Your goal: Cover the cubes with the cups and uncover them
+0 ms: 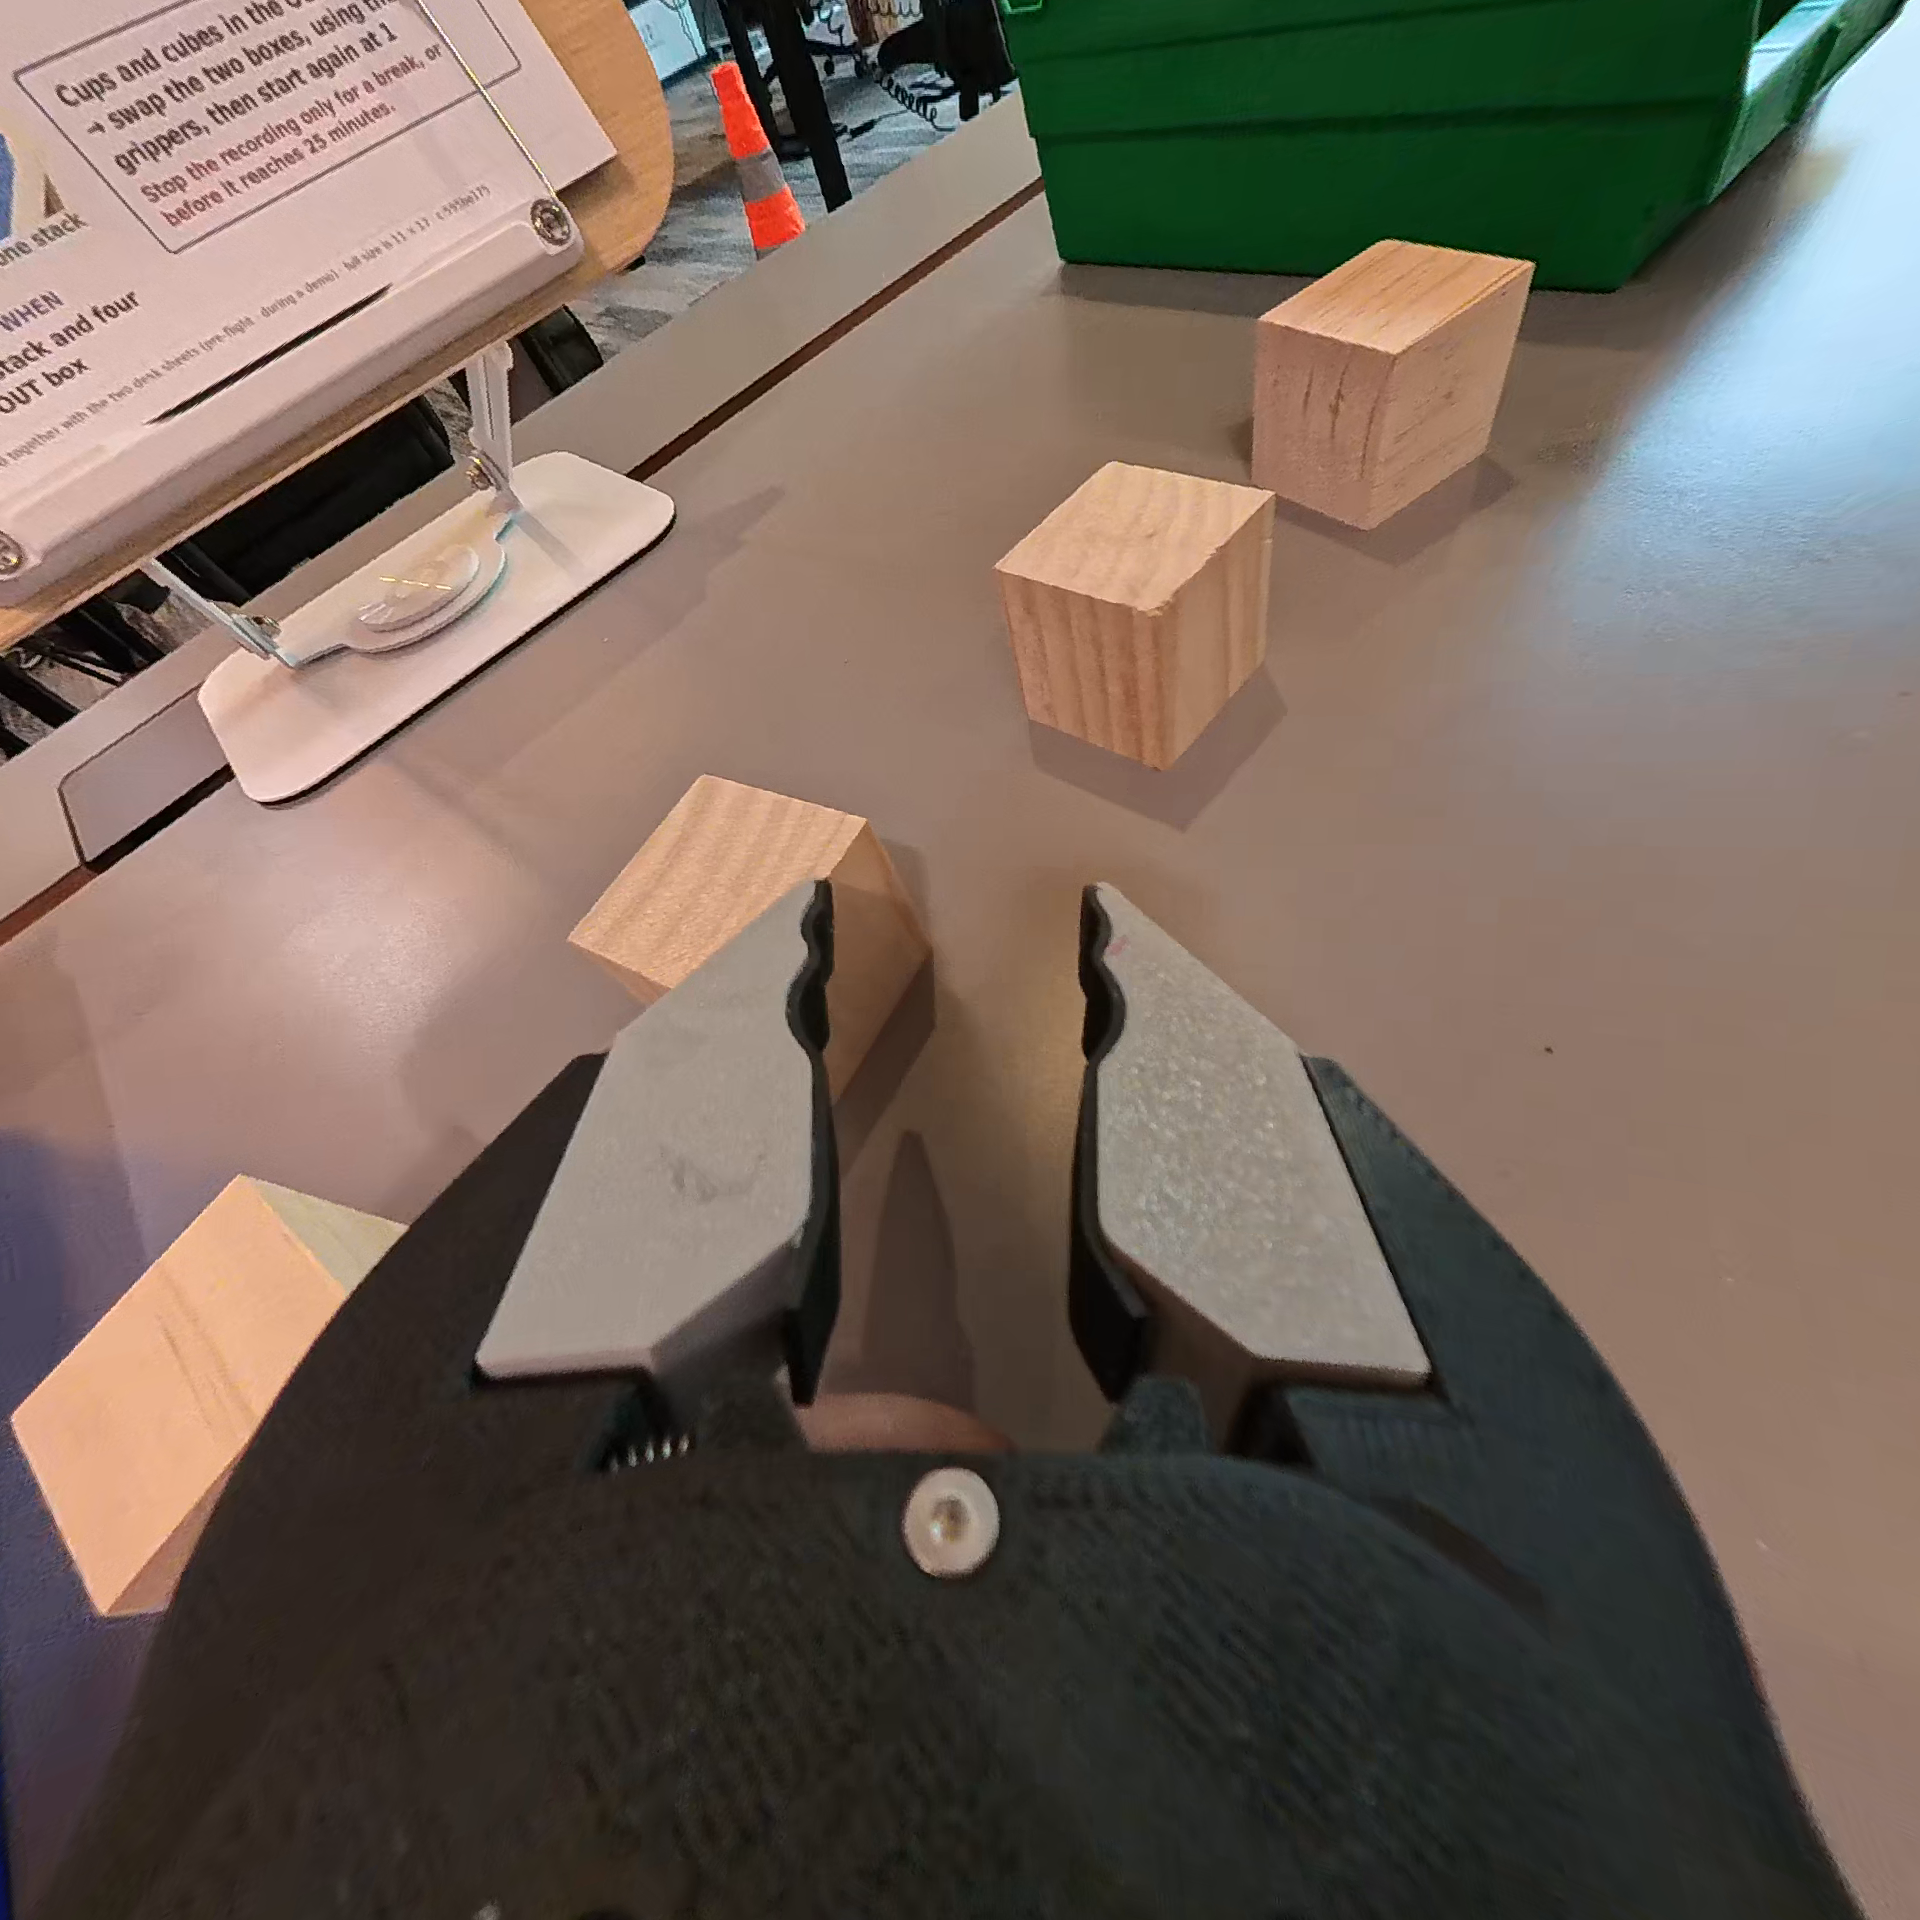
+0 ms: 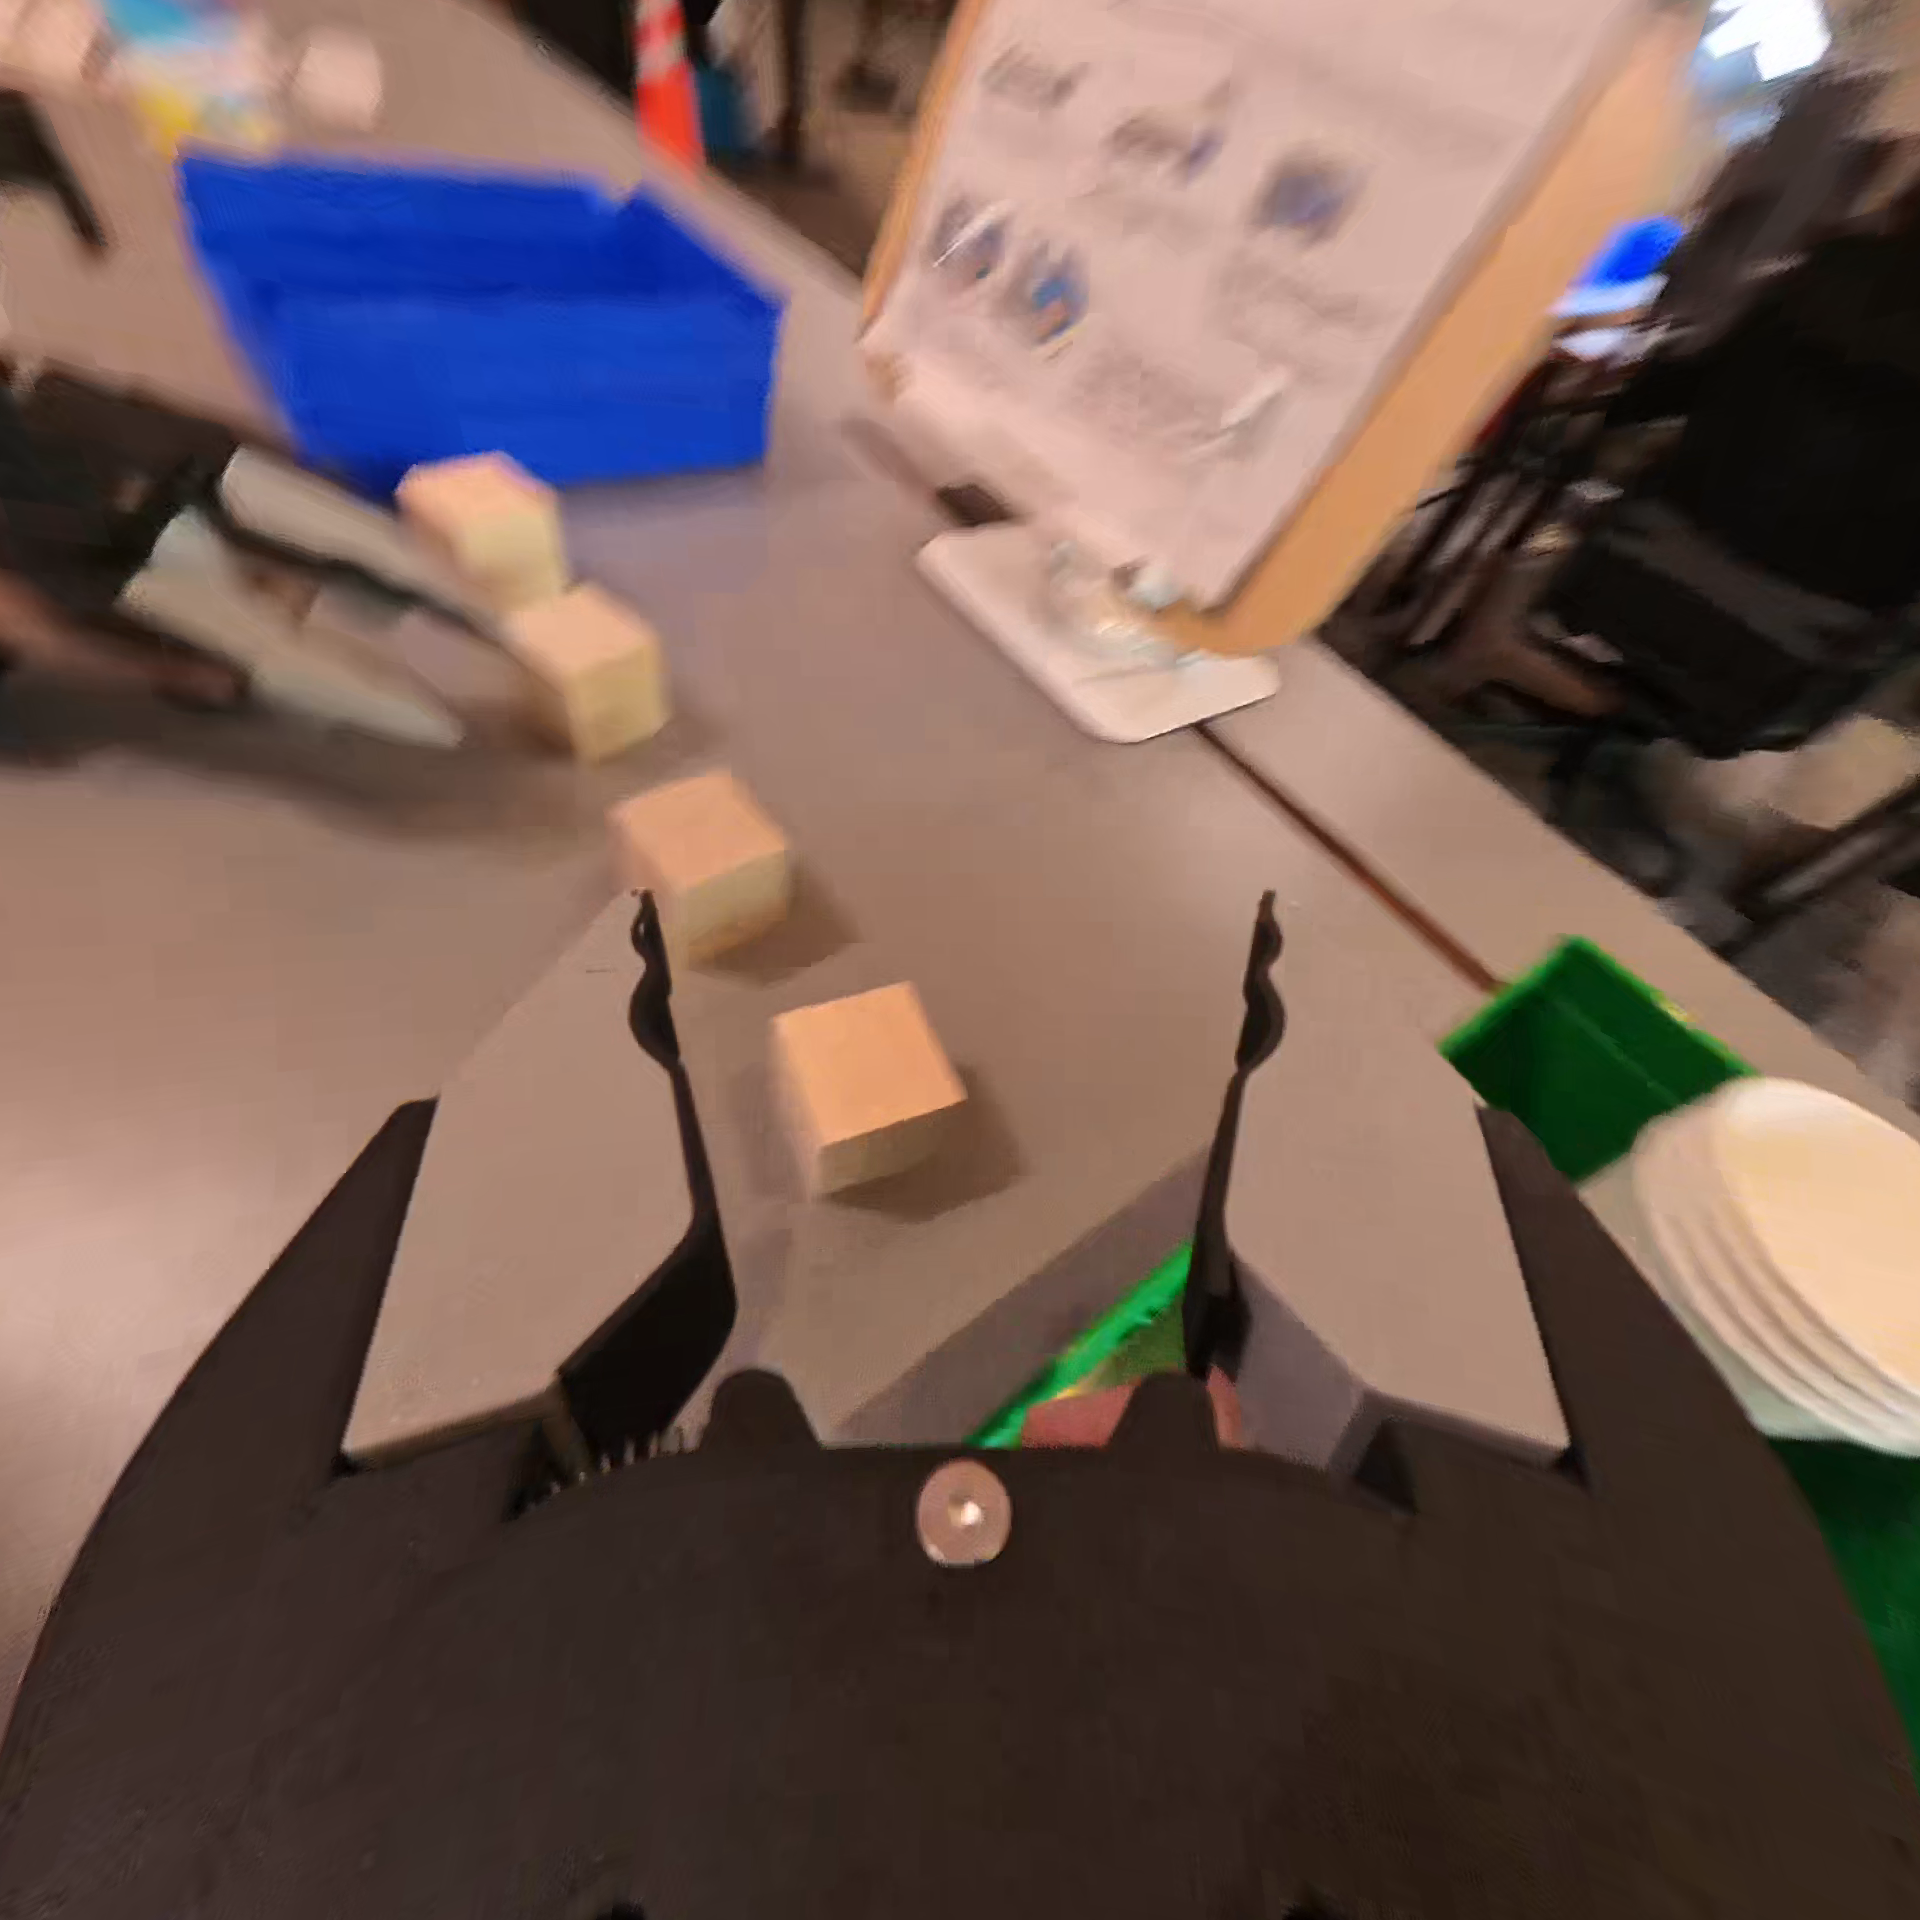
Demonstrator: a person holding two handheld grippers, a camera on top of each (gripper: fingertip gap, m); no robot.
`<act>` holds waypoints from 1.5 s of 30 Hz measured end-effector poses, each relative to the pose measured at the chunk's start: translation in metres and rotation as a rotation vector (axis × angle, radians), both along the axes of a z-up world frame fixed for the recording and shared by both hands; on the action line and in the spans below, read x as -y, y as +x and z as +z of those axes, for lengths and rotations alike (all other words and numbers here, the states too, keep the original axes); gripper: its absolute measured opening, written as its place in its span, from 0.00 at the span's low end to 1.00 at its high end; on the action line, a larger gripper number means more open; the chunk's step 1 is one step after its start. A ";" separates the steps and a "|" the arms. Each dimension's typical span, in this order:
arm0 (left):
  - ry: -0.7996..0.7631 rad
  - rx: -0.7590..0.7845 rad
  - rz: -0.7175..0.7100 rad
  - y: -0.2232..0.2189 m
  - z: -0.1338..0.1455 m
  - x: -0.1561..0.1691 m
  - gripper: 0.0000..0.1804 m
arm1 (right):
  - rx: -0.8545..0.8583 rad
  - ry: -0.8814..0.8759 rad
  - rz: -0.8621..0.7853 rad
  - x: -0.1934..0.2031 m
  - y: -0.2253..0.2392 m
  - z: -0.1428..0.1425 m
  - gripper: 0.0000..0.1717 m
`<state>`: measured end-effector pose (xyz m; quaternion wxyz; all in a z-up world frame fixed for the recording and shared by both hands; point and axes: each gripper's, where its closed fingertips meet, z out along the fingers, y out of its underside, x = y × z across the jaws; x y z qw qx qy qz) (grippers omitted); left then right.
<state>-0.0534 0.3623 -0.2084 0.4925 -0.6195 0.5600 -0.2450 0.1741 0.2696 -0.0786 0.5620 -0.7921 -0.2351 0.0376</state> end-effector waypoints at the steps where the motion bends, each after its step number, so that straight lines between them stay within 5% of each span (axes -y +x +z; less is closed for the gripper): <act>1: 0.001 0.002 0.000 0.000 0.000 0.000 0.25 | 0.054 -0.073 0.051 0.000 -0.016 -0.018 0.64; 5: 0.007 0.014 0.003 -0.002 0.002 0.000 0.25 | 0.257 -0.328 0.084 -0.013 -0.035 -0.091 0.70; 10: 0.015 0.007 -0.007 -0.002 0.002 0.003 0.25 | 0.461 -0.467 -0.026 -0.038 -0.017 -0.139 0.54; 13: 0.022 -0.001 -0.014 -0.001 0.001 0.005 0.25 | 0.430 -0.616 -0.015 -0.034 -0.013 -0.166 0.38; 16: 0.023 0.002 -0.016 -0.001 0.002 0.005 0.25 | 0.387 -0.642 0.003 -0.029 -0.017 -0.158 0.37; 20: 0.029 0.000 -0.020 -0.001 0.002 0.006 0.25 | 0.318 -0.432 -0.024 -0.028 -0.022 -0.098 0.36; 26: 0.025 0.006 -0.014 -0.001 0.002 0.006 0.25 | 0.221 -0.024 -0.467 -0.015 0.085 0.016 0.36; 28: 0.025 0.001 -0.016 -0.001 0.001 0.006 0.25 | 0.195 -0.067 -0.619 -0.005 0.135 0.007 0.36; 32: 0.030 -0.002 -0.018 0.000 0.001 0.007 0.25 | 0.234 -0.372 -0.775 0.012 0.205 -0.072 0.37; 38: 0.018 0.000 -0.015 -0.001 0.001 0.006 0.25 | 0.177 -0.709 -0.883 0.034 0.246 -0.166 0.39; 41: 0.017 0.002 -0.017 -0.001 0.001 0.006 0.25 | 0.122 -0.589 -0.873 0.024 0.236 -0.140 0.37; 45: 0.023 -0.013 -0.020 0.000 -0.001 0.007 0.25 | 0.090 -0.326 -0.748 0.003 0.183 -0.059 0.38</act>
